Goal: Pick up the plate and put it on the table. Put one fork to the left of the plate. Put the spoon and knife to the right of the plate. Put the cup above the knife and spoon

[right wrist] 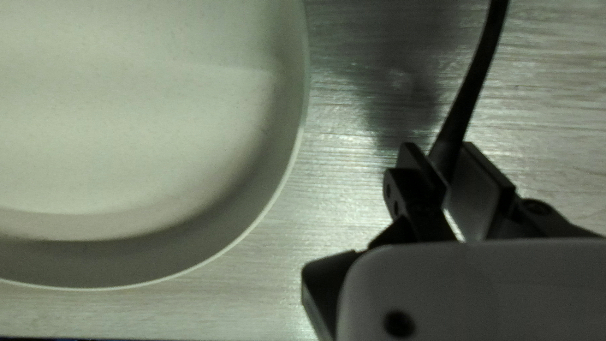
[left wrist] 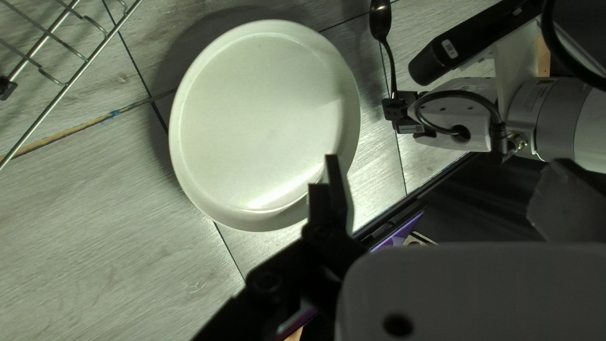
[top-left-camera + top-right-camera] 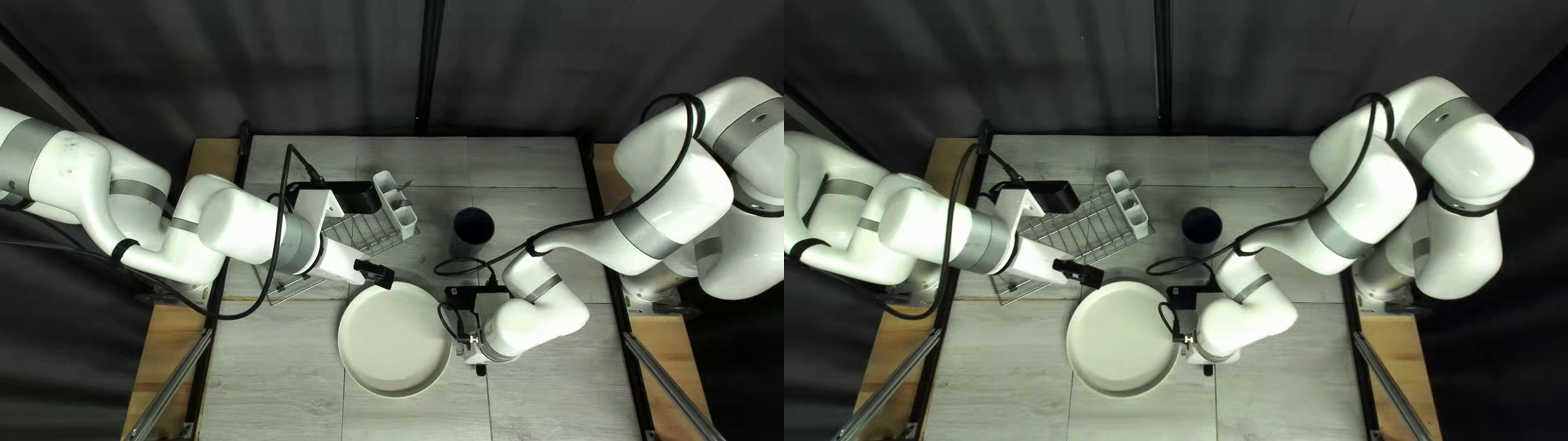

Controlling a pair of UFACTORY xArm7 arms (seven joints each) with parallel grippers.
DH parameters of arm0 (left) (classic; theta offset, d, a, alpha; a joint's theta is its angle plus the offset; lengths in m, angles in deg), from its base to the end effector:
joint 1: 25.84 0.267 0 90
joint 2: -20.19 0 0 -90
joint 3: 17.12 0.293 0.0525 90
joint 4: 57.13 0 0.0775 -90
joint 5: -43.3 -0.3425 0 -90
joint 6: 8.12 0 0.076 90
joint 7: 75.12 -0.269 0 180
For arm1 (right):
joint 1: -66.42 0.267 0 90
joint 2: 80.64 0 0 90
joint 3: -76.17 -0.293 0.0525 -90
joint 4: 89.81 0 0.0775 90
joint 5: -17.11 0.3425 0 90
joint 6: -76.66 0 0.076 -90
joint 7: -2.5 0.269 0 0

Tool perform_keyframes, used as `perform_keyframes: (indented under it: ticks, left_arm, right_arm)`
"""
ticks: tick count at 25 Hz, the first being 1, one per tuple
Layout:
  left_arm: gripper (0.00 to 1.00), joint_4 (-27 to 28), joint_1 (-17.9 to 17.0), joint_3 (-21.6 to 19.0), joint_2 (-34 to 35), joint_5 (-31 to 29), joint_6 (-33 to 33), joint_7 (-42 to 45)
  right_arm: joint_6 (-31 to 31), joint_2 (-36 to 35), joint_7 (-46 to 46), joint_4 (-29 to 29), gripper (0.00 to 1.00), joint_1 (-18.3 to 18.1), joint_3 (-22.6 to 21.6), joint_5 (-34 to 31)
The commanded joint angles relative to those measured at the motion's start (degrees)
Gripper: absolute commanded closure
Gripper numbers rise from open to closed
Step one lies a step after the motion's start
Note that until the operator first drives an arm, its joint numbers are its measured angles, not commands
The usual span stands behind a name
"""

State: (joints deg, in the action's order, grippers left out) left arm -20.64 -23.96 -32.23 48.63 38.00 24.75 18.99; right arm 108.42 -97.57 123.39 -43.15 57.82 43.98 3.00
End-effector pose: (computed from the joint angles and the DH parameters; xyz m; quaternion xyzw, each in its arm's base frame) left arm 0.4493 -0.0853 0.2816 0.7508 0.5970 0.2363 0.1551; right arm 0.4105 0.1907 0.0221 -0.7280 0.6854 0.0079 0.0153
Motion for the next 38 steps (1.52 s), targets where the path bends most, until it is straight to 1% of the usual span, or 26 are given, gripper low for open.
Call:
perform_keyframes:
  ticks: [1, 2, 3, 5, 7, 10, 11, 13, 14, 15, 16, 19, 20, 30, 31, 32, 33, 34, 35, 36, 38]
  left_arm:
    - [0.00, 0.0, 0.0, 0.0, 0.0, 0.0, 0.0, 0.0]
    - [0.00, 0.0, 0.0, 0.0, 0.0, 0.0, 0.0, 0.0]
    - [0.00, 0.0, 0.0, 0.0, 0.0, 0.0, 0.0, 0.0]
    - [0.00, 0.0, 0.0, 0.0, 0.0, 0.0, 0.0, 0.0]
    - [0.00, 0.0, 0.0, 0.0, 0.0, 0.0, 0.0, 0.0]
    - [0.00, 0.0, 0.0, 0.0, 0.0, 0.0, 0.0, 0.0]
    - [0.00, 0.0, 0.0, 0.0, 0.0, 0.0, 0.0, 0.0]
    - [0.00, 0.0, 0.0, 0.0, 0.0, 0.0, 0.0, 0.0]
    - [0.00, 0.0, 0.0, 0.0, 0.0, 0.0, 0.0, 0.0]
    - [0.00, 0.0, 0.0, 0.0, 0.0, 0.0, 0.0, 0.0]
    - [0.00, 0.0, 0.0, 0.0, 0.0, 0.0, 0.0, 0.0]
    - [0.00, 0.0, 0.0, 0.0, 0.0, 0.0, 0.0, 0.0]
    - [0.00, 0.0, 0.0, 0.0, 0.0, 0.0, 0.0, 0.0]
    - [0.00, 0.0, 0.0, 0.0, 0.0, 0.0, 0.0, 0.0]
    - [0.00, 0.0, 0.0, 0.0, 0.0, 0.0, 0.0, 0.0]
    - [0.00, 0.0, 0.0, 0.0, 0.0, 0.0, 0.0, 0.0]
    - [0.00, 0.0, 0.0, 0.0, 0.0, 0.0, 0.0, 0.0]
    - [0.00, 0.0, 0.0, 0.0, 0.0, 0.0, 0.0, 0.0]
    - [0.00, 0.0, 0.0, 0.0, 0.0, 0.0, 0.0, 0.0]
    - [0.00, 0.0, 0.0, 0.0, 0.0, 0.0, 0.0, 0.0]
    - [0.00, 0.0, 0.0, 0.0, 0.0, 0.0, 0.0, 0.0]
  right_arm:
    - [0.2, -0.4, -0.6, 0.5, 0.96, -0.3, -0.1, 0.3]
    - [0.2, -0.4, -0.7, 0.5, 0.17, -0.3, -0.1, 0.4]
    - [0.2, -0.2, -0.9, 0.4, 0.00, -0.5, -0.2, 0.5]
    - [0.5, 0.3, -1.2, 0.1, 0.00, -0.7, -0.3, 0.8]
    - [1.0, 2.5, -1.7, -1.4, 0.00, -1.2, -0.9, 1.8]
    - [4.1, 8.4, -2.0, -3.7, 0.00, -1.2, -2.2, 3.9]
    - [6.7, 11.3, -2.2, -3.8, 0.00, -0.8, -2.8, 4.4]
    - [11.3, 14.8, -3.1, -3.1, 0.00, 0.1, -3.8, 4.6]
    - [14.4, 17.3, -5.0, -2.4, 0.00, 0.7, -4.3, 5.6]
    - [16.1, 18.6, -6.2, -2.0, 0.00, 1.2, -4.6, 5.8]
    - [19.8, 21.1, -9.7, -1.0, 0.00, 2.3, -5.1, 6.5]
    - [26.2, 25.1, -18.4, -0.1, 0.00, 4.9, -5.9, 5.8]
    - [27.6, 25.7, -19.4, 0.1, 0.00, 5.3, -6.0, 5.7]
    - [28.2, 25.8, -19.7, 0.3, 0.00, 5.3, -6.2, 5.6]
    - [28.0, 25.8, -22.2, -0.3, 0.00, 5.5, -5.8, 5.7]
    - [28.3, 28.1, -25.8, -1.7, 0.00, 5.5, -4.4, 6.9]
    - [27.9, 33.5, -33.9, -5.6, 0.00, 6.5, -0.9, 8.8]
    - [27.9, 39.8, -43.4, -9.6, 0.00, 8.4, 4.0, 11.1]
    - [28.2, 43.6, -49.3, -12.0, 0.00, 9.8, 7.2, 12.0]
    - [28.6, 45.9, -52.7, -13.3, 0.00, 10.7, 9.1, 12.3]
    - [28.6, 45.9, -52.7, -13.3, 0.00, 10.7, 9.1, 12.3]
